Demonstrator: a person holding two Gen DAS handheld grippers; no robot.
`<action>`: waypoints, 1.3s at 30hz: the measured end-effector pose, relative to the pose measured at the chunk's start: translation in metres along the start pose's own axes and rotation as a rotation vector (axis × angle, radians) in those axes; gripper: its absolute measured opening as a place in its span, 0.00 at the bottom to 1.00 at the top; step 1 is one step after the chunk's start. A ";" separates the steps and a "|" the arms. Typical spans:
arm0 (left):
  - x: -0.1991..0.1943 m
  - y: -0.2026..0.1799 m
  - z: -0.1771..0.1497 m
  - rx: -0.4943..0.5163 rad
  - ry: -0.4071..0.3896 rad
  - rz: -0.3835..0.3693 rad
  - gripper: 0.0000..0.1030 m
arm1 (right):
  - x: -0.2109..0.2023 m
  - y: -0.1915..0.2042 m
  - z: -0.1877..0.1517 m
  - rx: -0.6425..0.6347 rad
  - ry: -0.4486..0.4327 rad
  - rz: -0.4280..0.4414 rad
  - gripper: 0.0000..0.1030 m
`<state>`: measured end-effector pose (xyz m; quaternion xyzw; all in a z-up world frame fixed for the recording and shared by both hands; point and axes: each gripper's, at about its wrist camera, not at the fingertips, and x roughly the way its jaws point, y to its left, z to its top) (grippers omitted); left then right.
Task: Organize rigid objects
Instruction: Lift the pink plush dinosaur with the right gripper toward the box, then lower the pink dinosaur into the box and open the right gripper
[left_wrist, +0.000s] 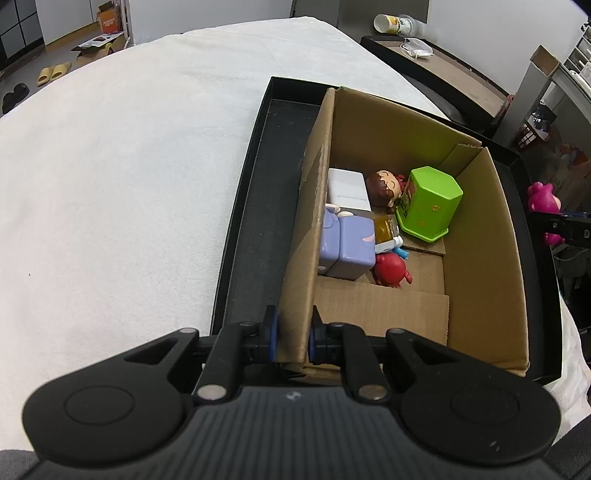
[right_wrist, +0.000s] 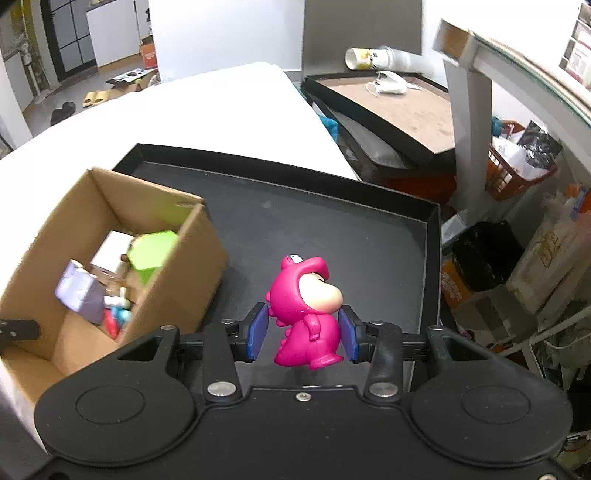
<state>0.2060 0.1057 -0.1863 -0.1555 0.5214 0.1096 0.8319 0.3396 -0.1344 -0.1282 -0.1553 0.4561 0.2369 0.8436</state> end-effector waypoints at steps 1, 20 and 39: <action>0.000 0.000 0.000 0.000 0.000 -0.001 0.14 | -0.003 0.004 0.002 -0.009 -0.002 -0.002 0.40; 0.000 0.011 0.000 -0.029 0.000 -0.049 0.15 | -0.042 0.073 0.034 -0.127 -0.033 -0.007 0.40; 0.001 0.016 0.000 -0.037 -0.001 -0.080 0.15 | -0.034 0.123 0.041 -0.161 0.023 0.016 0.40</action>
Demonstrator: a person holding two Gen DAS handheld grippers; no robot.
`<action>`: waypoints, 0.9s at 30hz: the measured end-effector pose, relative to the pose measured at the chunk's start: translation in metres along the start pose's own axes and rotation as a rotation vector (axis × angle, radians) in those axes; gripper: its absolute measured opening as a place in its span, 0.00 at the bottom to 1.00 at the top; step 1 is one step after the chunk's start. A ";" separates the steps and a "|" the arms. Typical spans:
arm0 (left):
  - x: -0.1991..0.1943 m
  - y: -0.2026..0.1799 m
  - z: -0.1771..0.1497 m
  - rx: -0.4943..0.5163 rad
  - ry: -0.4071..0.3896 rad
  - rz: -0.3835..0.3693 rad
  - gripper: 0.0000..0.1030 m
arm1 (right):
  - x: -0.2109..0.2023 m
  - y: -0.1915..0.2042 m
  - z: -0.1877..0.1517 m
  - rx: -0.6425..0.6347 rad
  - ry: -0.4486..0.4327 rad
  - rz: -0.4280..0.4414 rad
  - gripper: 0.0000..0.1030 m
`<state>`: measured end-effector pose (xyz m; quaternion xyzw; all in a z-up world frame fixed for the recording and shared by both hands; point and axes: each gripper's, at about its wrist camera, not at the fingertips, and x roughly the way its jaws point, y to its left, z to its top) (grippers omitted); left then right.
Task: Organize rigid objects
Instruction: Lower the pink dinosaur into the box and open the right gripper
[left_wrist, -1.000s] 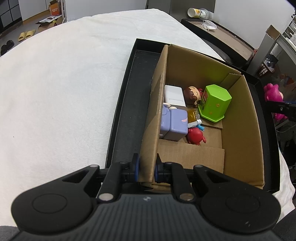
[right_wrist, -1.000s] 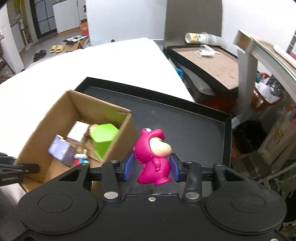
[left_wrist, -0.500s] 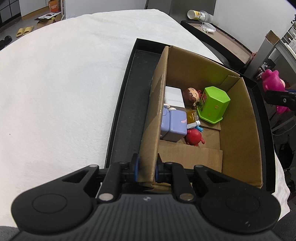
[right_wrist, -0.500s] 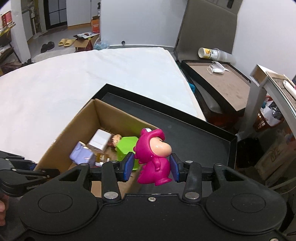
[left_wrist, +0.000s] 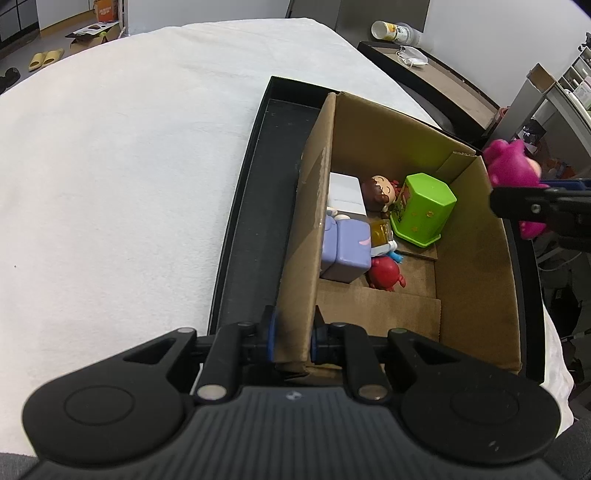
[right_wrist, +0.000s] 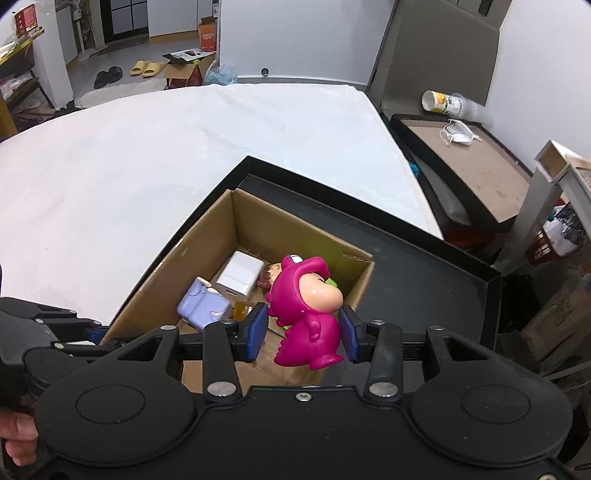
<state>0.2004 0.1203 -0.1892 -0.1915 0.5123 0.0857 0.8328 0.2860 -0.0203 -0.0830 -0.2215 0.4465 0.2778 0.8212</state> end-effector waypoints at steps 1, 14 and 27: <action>0.000 0.000 0.000 -0.001 0.000 0.000 0.15 | 0.002 0.000 0.000 0.006 0.004 -0.013 0.41; -0.001 -0.002 0.000 0.010 0.004 0.009 0.16 | -0.015 -0.022 -0.018 0.063 -0.014 -0.060 0.49; -0.014 -0.011 0.008 0.033 0.011 0.029 0.17 | -0.030 -0.040 -0.044 0.145 -0.028 -0.057 0.55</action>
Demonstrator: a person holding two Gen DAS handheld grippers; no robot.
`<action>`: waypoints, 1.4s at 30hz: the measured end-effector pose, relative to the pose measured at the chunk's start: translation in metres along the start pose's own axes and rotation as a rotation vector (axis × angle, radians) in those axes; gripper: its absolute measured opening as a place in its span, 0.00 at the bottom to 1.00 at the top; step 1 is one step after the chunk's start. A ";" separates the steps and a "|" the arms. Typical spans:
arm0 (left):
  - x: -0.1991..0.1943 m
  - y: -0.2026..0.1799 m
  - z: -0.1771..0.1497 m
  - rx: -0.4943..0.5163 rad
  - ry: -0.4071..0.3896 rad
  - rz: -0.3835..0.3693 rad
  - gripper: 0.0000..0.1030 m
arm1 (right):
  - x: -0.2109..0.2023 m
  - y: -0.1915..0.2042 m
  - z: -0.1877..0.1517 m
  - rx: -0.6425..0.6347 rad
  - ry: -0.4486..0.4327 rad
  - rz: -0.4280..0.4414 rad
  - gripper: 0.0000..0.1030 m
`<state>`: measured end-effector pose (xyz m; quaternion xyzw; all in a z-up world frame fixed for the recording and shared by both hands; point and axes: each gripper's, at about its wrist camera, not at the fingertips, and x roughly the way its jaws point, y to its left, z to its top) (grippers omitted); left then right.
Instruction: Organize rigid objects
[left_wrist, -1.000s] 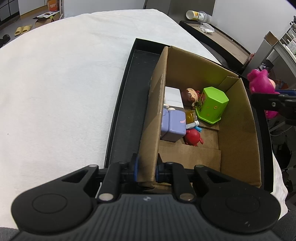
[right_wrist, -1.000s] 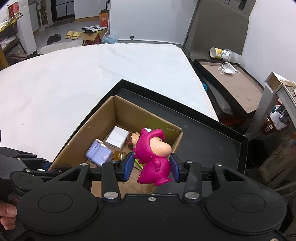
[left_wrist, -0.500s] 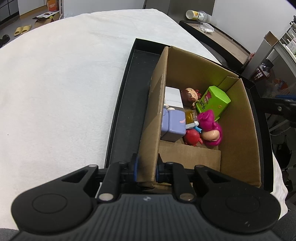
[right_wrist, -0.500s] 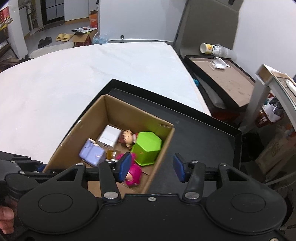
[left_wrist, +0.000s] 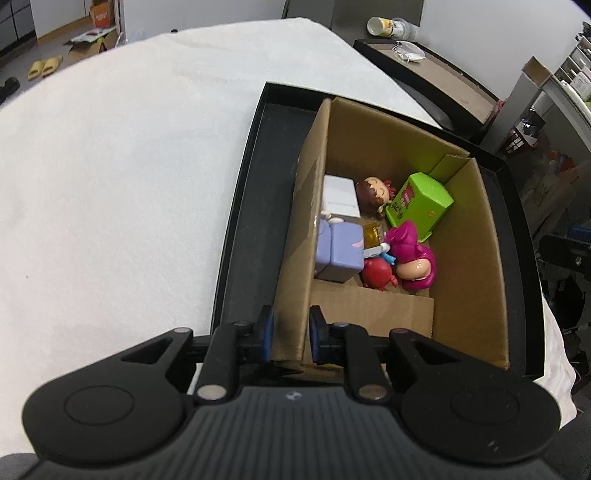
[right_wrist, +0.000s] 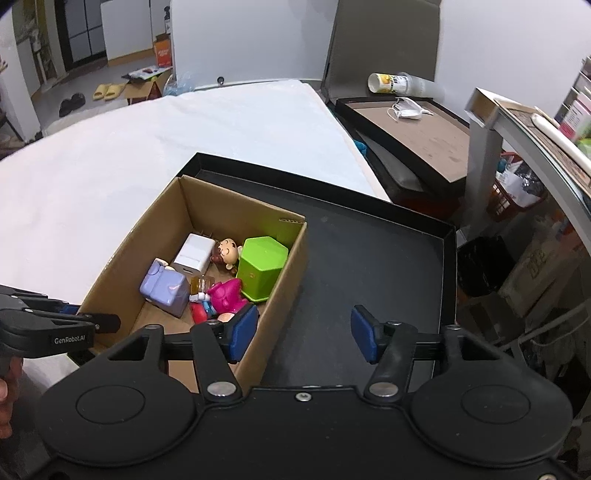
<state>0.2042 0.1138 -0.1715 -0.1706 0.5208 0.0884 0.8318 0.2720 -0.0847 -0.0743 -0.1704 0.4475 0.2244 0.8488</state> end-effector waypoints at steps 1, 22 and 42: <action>-0.003 0.000 0.001 0.001 -0.003 0.002 0.18 | -0.003 -0.001 -0.001 0.008 -0.005 0.004 0.56; -0.090 -0.023 -0.019 0.044 -0.108 0.003 0.49 | -0.068 -0.018 -0.035 0.139 -0.138 0.043 0.74; -0.168 -0.047 -0.056 0.108 -0.226 -0.047 0.91 | -0.142 -0.032 -0.071 0.272 -0.280 0.061 1.00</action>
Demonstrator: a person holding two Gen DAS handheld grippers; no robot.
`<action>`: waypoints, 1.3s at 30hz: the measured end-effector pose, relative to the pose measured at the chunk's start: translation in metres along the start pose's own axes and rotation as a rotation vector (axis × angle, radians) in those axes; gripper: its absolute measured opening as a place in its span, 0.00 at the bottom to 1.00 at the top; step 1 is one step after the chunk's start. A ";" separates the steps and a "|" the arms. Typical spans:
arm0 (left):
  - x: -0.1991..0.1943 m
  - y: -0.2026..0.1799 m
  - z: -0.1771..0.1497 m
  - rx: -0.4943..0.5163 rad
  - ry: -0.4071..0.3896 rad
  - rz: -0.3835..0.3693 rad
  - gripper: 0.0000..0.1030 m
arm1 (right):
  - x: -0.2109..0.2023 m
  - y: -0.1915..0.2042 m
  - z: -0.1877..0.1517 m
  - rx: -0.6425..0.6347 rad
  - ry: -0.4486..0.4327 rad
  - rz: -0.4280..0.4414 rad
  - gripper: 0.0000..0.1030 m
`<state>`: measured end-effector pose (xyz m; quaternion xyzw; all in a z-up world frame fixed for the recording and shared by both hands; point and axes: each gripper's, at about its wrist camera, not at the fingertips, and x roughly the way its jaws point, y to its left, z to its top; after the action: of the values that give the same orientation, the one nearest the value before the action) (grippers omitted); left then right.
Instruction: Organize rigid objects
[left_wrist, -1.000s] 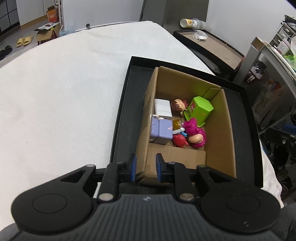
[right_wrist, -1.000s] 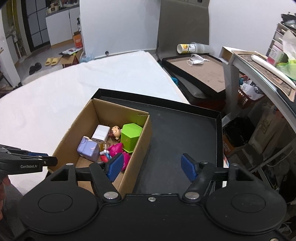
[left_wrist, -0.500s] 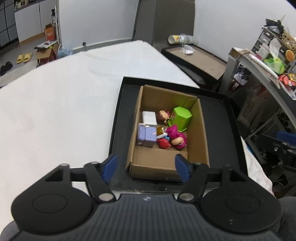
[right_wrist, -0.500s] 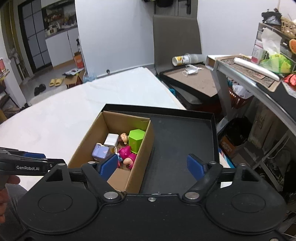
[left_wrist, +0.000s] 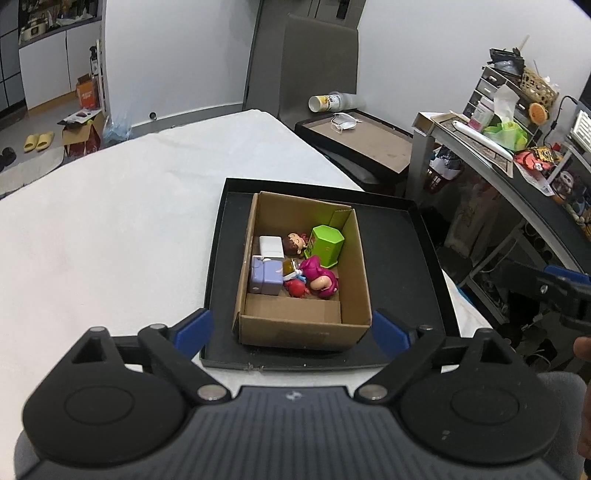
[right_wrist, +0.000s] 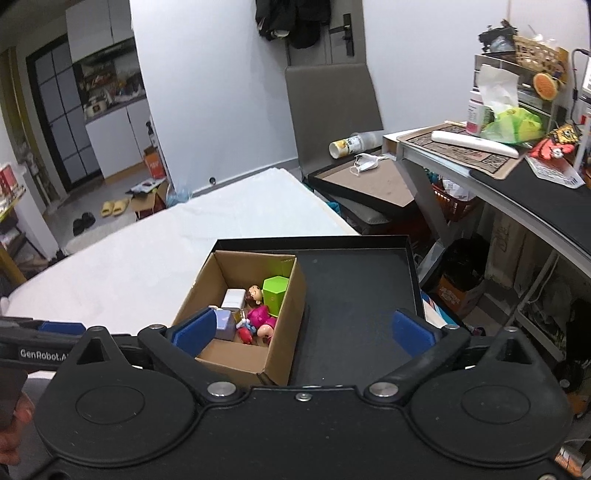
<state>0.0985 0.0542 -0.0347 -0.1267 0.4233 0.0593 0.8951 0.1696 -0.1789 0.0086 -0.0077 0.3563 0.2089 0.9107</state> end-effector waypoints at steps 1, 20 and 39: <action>-0.003 -0.001 -0.001 0.006 -0.002 0.003 0.91 | -0.003 -0.001 0.000 0.006 -0.003 0.002 1.00; -0.078 -0.009 -0.029 0.077 -0.125 -0.005 0.99 | -0.060 0.003 -0.011 0.107 -0.037 -0.007 1.00; -0.123 -0.014 -0.055 0.122 -0.167 -0.024 0.99 | -0.089 0.009 -0.033 0.129 0.002 -0.002 1.00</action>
<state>-0.0176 0.0260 0.0295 -0.0718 0.3487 0.0331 0.9339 0.0860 -0.2094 0.0437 0.0501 0.3700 0.1845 0.9091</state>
